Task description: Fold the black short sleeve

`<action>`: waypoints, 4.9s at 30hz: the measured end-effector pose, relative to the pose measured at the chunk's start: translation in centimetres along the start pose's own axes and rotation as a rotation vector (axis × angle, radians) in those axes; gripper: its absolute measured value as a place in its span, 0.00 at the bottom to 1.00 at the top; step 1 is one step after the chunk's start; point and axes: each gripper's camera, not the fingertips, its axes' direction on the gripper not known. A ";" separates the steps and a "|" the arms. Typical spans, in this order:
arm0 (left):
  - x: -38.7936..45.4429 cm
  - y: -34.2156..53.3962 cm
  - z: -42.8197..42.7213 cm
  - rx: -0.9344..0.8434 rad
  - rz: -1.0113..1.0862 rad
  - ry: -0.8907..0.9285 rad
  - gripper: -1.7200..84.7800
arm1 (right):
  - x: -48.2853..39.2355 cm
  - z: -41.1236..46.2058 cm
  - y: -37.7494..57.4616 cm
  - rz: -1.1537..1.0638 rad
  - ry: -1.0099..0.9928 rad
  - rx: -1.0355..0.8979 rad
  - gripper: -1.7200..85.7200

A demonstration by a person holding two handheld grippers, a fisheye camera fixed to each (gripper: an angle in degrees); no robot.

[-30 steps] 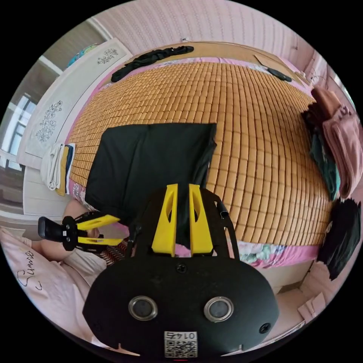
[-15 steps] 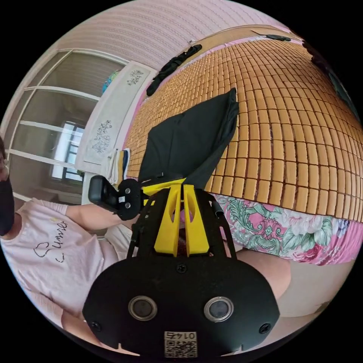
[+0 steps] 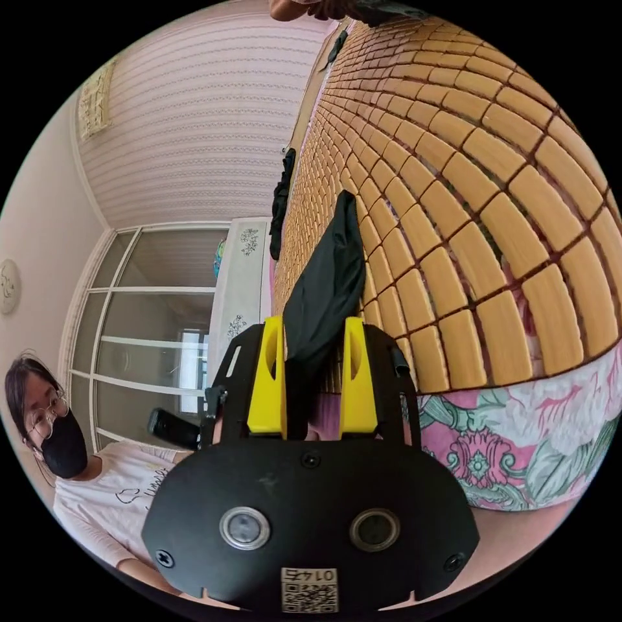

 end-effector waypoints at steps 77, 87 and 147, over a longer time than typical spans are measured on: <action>6.8 30.1 -34.8 0.431 -0.671 -0.392 0.01 | -51.9 27.8 11.3 -1.226 0.370 -0.188 0.04; 12.2 44.0 -53.1 0.677 -0.927 -0.780 0.01 | -72.0 51.6 20.9 -1.501 0.131 -0.479 0.05; 5.8 -29.0 3.3 0.008 0.210 0.003 0.14 | -29.0 -21.4 13.0 -0.364 1.311 0.265 0.19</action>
